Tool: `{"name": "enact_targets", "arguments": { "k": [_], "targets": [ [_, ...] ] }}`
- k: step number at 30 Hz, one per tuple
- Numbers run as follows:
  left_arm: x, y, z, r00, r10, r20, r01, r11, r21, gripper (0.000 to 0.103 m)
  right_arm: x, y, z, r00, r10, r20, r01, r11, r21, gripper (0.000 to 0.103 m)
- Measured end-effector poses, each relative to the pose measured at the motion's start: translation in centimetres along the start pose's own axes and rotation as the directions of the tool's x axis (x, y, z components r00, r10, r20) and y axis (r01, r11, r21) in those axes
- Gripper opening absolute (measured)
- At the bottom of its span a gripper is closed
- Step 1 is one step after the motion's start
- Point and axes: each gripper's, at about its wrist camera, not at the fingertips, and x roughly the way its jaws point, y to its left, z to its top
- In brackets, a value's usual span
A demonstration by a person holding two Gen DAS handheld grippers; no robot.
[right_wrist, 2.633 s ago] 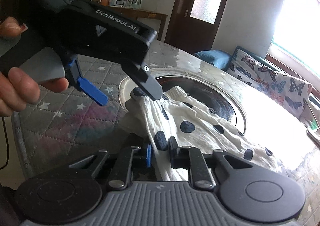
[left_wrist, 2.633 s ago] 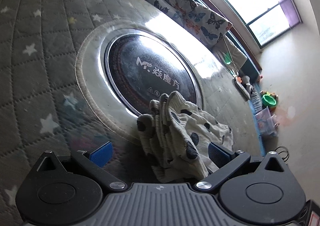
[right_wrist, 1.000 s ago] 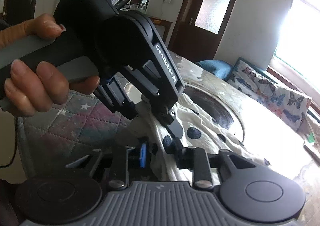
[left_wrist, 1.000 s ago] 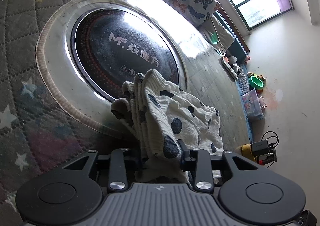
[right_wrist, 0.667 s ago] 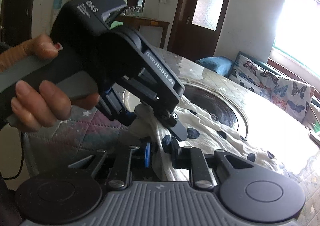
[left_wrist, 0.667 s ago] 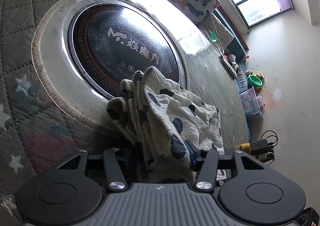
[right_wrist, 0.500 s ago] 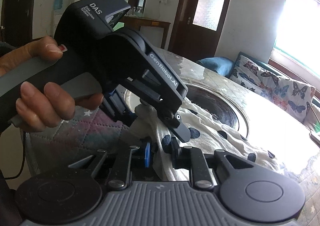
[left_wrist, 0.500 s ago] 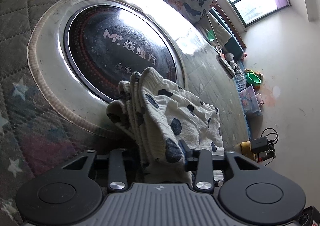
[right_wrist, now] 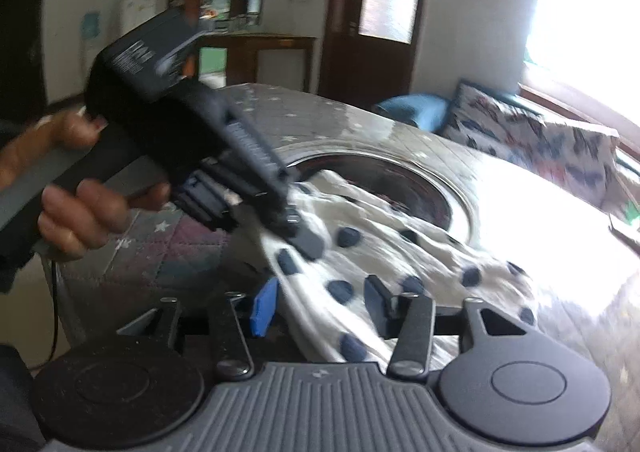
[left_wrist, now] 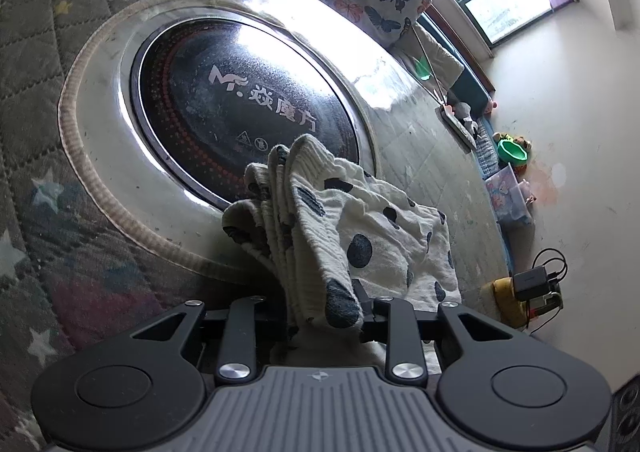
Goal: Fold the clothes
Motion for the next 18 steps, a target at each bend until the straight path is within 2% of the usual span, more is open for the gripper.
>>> {"name": "enact_targets", "arguments": {
  "k": [2,6,13,18],
  "targets": [
    [0.0,-0.1,-0.1,1.0,0.007,0.001,-0.007,1.0,0.011,0.03,-0.5,-1.6,-0.1,1.0,-0.022,0.002,0.022,0.998,0.054,0.059],
    [0.0,-0.3,-0.2,1.0,0.021,0.002,-0.021,0.999,0.027,0.03,-1.0,-4.6,-0.4,0.998,-0.069,-0.002,0.068,0.986,0.153,0.062],
    [-0.1,-0.6,-0.3,0.999,0.035,0.003,-0.035,0.998,0.044,0.03,-0.2,-10.2,-1.6,0.985,-0.17,-0.043,0.175,0.937,0.303,0.063],
    [0.0,-0.6,-0.3,0.999,0.041,0.002,-0.041,0.998,0.046,0.03,0.8,-12.8,-2.8,0.98,-0.183,-0.076,0.198,0.895,0.4,0.063]
  ]
}}
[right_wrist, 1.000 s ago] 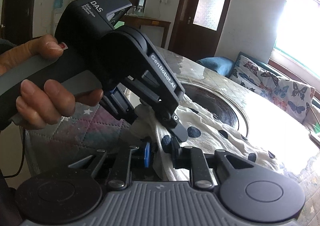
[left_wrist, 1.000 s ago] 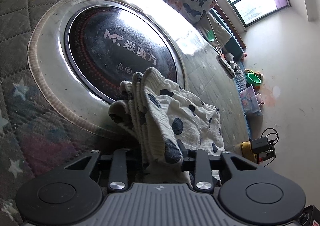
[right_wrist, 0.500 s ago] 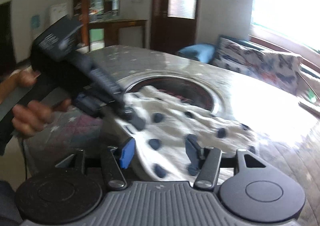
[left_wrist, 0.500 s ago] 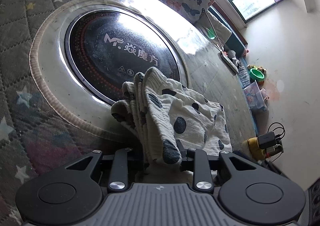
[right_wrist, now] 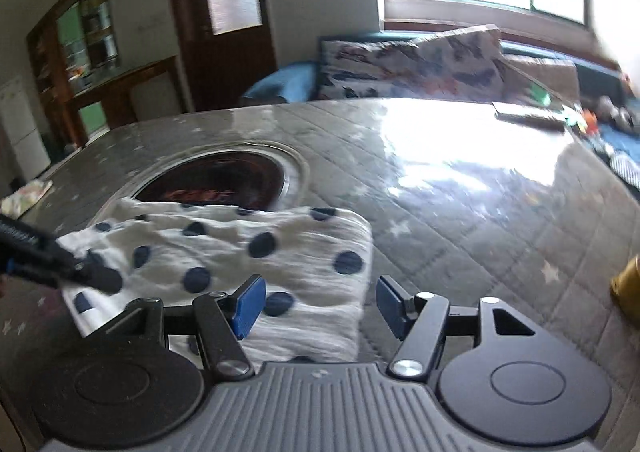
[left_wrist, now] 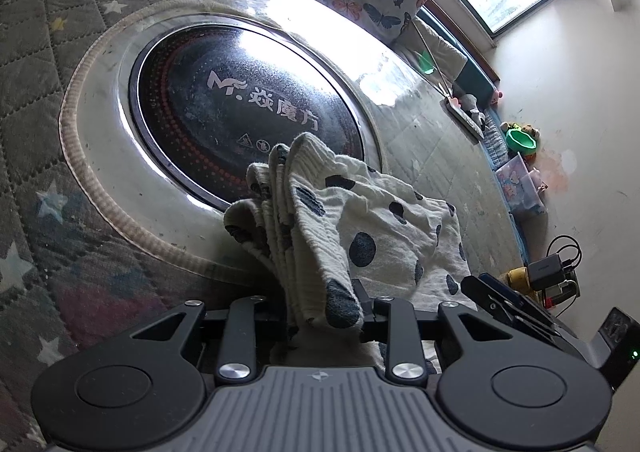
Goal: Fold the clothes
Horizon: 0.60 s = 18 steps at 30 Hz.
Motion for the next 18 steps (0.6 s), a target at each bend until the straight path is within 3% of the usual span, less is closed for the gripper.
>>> {"name": "enact_targets", "arguments": {
  "k": [18],
  "targets": [
    [0.2,0.4,0.4,1.0,0.005,-0.008,-0.005,1.0,-0.005,0.031,2.6,-1.9,-0.9,0.998,0.049,-0.029,-0.044,0.99,0.13,0.063]
  ]
}}
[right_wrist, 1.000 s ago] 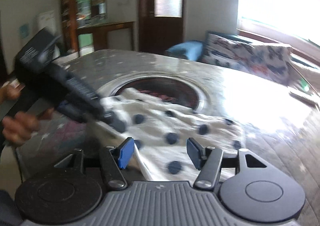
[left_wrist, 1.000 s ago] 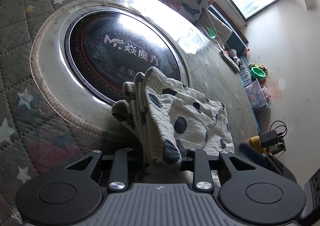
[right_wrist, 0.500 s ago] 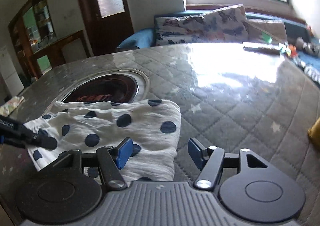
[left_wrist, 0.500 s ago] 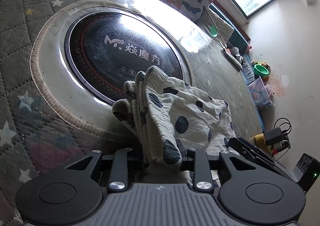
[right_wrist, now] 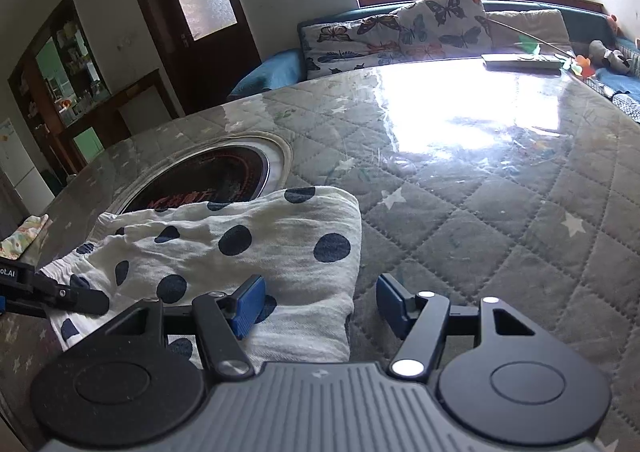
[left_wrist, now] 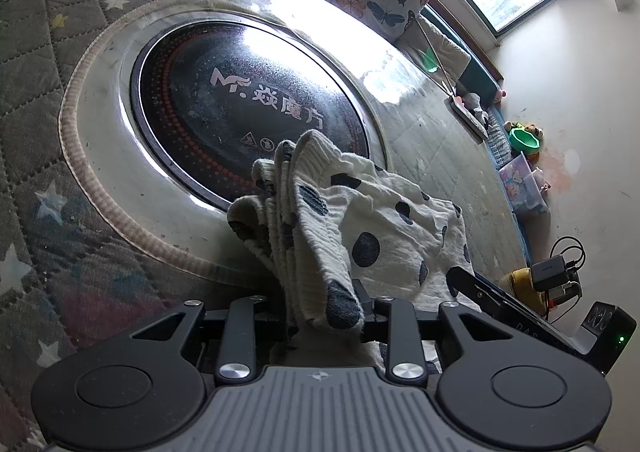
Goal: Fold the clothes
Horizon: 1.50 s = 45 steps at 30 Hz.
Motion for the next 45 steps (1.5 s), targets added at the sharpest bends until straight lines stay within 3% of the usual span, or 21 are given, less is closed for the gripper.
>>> {"name": "enact_targets", "arguments": {
  "k": [11,19,32,45],
  "targets": [
    [0.0,-0.1,0.1,1.0,0.008,-0.005,-0.008,1.0,0.006,0.032,0.1,0.4,0.1,0.999,0.045,0.004,-0.045,0.999,0.026,0.062],
    [0.1,-0.4,0.3,1.0,0.02,-0.01,-0.02,1.0,0.016,0.032,0.0,0.1,0.1,0.998,0.067,0.002,-0.067,0.997,0.042,0.053],
    [0.1,-0.8,0.3,0.999,0.044,-0.01,-0.043,0.998,0.044,0.032,0.0,-0.4,0.1,0.997,0.081,0.007,-0.082,0.993,0.088,0.019],
    [0.2,-0.8,0.5,0.999,0.044,-0.011,-0.043,0.998,0.048,0.032,0.1,-0.9,-0.1,0.997,0.08,0.014,-0.081,0.989,0.125,0.022]
  ]
}}
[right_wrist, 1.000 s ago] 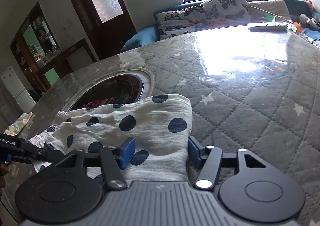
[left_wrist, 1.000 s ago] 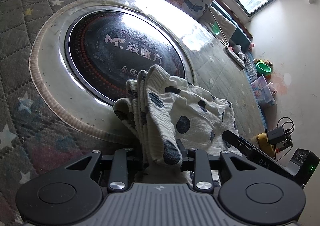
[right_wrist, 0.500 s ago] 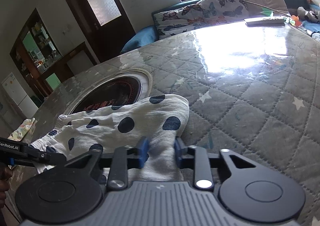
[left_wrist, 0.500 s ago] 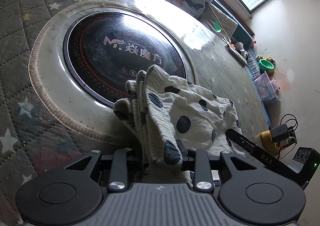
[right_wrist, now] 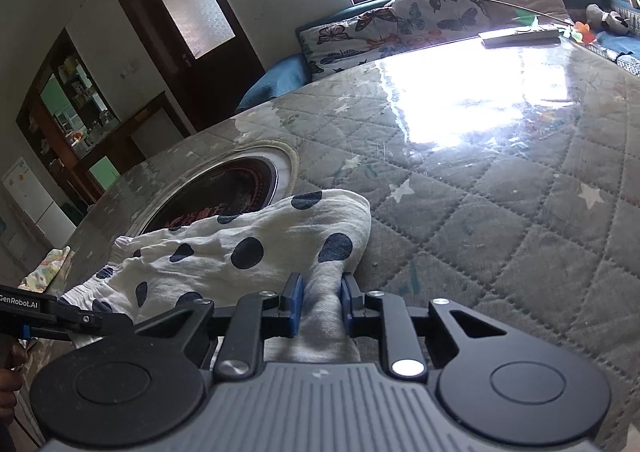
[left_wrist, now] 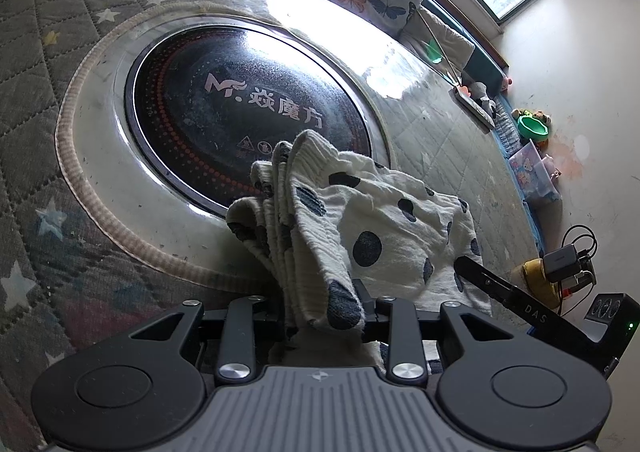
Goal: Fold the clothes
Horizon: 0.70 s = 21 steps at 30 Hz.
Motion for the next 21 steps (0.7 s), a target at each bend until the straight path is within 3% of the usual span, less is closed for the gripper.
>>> {"name": "enact_targets", "arguments": {
  "k": [7,21],
  "targets": [
    [0.0,-0.3,0.0,1.0,0.009,0.001,-0.009,1.0,0.012,0.032,0.2,-0.4,-0.1,1.0,0.011,0.009,-0.011,1.0,0.025,0.023],
    [0.1,-2.6,1.2,0.999,0.045,0.019,-0.046,0.993,0.105,0.03,-0.3,0.2,0.0,1.0,-0.001,0.031,0.0,0.999,0.032,0.008]
  ]
}}
